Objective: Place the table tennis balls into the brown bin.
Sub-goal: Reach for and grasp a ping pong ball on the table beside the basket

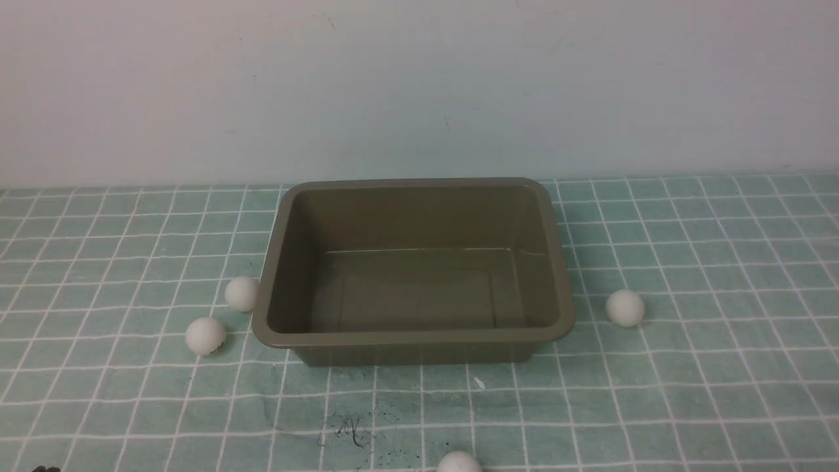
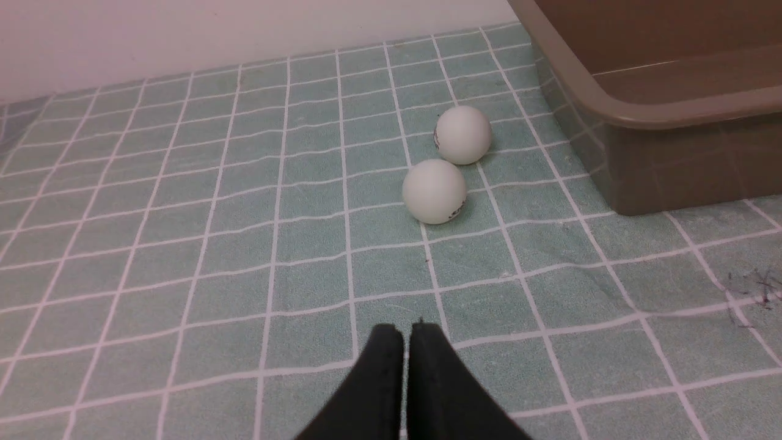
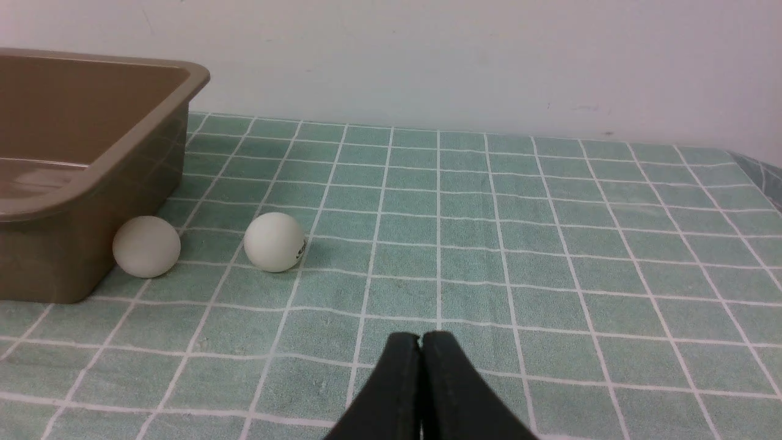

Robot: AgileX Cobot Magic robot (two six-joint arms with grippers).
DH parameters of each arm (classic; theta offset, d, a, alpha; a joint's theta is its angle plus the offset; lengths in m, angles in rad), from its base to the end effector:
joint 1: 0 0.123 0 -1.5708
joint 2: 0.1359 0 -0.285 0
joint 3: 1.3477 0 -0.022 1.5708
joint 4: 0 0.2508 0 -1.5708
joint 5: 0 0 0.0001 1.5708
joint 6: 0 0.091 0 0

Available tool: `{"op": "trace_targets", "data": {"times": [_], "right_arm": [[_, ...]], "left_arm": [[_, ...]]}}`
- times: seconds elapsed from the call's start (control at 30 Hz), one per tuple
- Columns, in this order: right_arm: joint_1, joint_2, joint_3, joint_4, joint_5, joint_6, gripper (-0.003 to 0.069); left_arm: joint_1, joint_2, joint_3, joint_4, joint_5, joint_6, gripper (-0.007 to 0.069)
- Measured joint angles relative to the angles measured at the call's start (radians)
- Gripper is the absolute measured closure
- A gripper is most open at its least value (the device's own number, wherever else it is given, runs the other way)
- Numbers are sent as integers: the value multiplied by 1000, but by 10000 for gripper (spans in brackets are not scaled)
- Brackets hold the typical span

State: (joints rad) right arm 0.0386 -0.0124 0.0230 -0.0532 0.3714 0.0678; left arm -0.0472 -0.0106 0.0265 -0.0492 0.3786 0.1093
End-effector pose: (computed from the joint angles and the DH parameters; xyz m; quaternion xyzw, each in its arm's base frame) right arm 0.0526 0.0003 0.1727 -0.0024 0.8031 0.0092 0.5957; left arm 0.0524 -0.0041 0.1708 0.0500 0.8053 -0.0025 0.5907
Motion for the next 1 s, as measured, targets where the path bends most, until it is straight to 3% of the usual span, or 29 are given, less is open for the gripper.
{"op": "trace_targets", "data": {"times": [1.0], "right_arm": [[0, 0, 0, 0, 0, 0, 673]], "left_arm": [[0, 0, 0, 2, -17, -10, 629]]}}
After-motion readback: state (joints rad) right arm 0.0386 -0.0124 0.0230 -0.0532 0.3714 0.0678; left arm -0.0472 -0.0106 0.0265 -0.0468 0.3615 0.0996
